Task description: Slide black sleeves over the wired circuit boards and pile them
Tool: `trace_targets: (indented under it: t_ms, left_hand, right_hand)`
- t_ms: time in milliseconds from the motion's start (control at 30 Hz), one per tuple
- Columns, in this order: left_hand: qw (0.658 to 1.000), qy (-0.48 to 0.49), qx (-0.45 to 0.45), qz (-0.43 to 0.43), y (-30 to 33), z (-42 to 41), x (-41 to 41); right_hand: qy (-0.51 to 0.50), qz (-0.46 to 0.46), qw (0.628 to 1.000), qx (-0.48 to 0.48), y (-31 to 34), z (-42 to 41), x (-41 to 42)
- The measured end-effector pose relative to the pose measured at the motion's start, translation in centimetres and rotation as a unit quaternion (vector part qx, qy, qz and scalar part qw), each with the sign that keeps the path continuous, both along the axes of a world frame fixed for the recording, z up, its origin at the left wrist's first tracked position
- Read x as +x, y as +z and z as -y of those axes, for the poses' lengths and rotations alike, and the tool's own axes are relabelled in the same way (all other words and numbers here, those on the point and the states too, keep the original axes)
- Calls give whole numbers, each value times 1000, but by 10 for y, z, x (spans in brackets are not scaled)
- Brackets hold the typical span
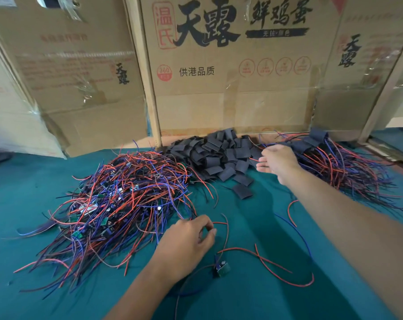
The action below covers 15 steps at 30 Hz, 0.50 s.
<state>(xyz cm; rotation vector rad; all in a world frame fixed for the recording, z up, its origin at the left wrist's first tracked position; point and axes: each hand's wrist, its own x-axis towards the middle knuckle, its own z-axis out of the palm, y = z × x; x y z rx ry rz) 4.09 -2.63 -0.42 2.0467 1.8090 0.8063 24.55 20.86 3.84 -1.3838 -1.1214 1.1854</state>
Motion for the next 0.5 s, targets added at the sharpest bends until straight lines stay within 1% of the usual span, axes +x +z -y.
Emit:
trace_targets:
  t_ms: [100,167,233,400,500]
  left_hand:
    - [1000,-9,-7,-11,-2,-1,-1]
    - [1000,-13,-10,-19,-3,-2,0]
    - [999,-14,-13,-27,-4,-2,-1]
    - [999,-30,-14,-25,-7,-4,1]
    - [999,-19,-8,-31,-8,-3,2]
  right_hand:
    - [46,-54,997,-24,6,-15,11]
    - [61,-62,995,-51,9,-21,19]
    - [47,-52,996,-62,8,-24,24]
    - [13,-15,998,-53,0,-13,24]
    - [11,45,999,-26,3,6,13]
